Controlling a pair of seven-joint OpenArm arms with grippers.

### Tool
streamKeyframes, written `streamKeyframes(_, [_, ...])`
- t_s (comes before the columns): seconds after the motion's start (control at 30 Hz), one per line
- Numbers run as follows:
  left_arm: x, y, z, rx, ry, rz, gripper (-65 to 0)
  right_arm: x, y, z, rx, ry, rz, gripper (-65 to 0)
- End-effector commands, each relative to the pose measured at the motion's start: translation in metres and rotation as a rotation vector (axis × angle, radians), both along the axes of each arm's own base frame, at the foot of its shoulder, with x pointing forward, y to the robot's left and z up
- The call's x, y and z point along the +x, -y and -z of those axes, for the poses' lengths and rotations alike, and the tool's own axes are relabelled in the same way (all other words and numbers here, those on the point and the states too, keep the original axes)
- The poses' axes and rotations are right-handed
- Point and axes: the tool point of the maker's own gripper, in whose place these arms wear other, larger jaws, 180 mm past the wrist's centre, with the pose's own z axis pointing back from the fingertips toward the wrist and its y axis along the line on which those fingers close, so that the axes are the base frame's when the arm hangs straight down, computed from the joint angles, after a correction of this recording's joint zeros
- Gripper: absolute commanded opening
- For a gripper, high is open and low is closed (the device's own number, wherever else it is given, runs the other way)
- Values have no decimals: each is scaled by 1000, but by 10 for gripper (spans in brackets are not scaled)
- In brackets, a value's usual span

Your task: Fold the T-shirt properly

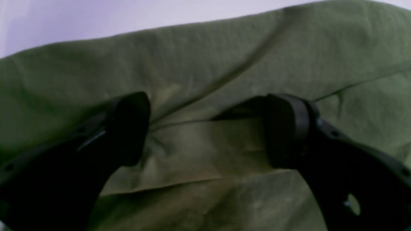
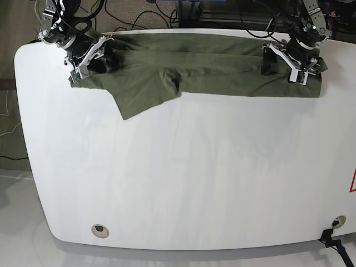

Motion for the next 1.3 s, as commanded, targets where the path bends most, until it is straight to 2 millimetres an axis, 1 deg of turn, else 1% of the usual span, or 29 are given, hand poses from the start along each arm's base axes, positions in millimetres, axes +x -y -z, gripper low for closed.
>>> streamKeyframes(0.0, [-10,-6,12,39,-74,-2,-129,-3,17,12,-61,-54,7,-370])
streamKeyframes(0.07, [9,-7,5,36,-35,-7,-129,5,22,17,-53,-59,24,-370])
streamKeyframes(0.13, [17,-7,7,27,-28,-9,-129,16,26,20,-44,-54,40,-370])
streamKeyframes(0.2, [29,-13,4,37,-15,-5,-129,27,32,18,-48,-42,46,-370])
streamKeyframes(0.27, [37,-10,7,22,-13,0,-129,39,35,17,-46,-30,54,-370])
streamKeyframes(0.33, [48,-16,5,27,-3,2,-129,49,42,17,-48,-26,64,-370])
streamKeyframes(0.43, [68,-18,6,4,12,-10,-129,64,45,17,-33,-14,82,-370])
streamKeyframes(0.53, [82,-29,6,24,11,-12,-129,78,51,15,-67,-3,79,-370])
streamKeyframes(0.63, [99,-32,4,35,17,-13,-129,92,47,14,-109,11,65,-370])
streamKeyframes(0.77, [116,-31,5,12,22,-21,-129,107,45,6,-117,42,63,-370])
streamKeyframes(0.93, [124,-33,4,6,23,-18,-129,124,45,-6,-115,82,66,-370])
streamKeyframes(1.0, [128,-26,4,9,25,7,-129,127,45,-8,-115,88,66,-370])
streamKeyframes(1.13, [129,-26,2,10,30,9,-129,127,46,-8,-117,88,66,-370])
streamKeyframes(1.27, [134,-28,-11,32,66,12,-129,128,47,-11,-123,95,64,-370])
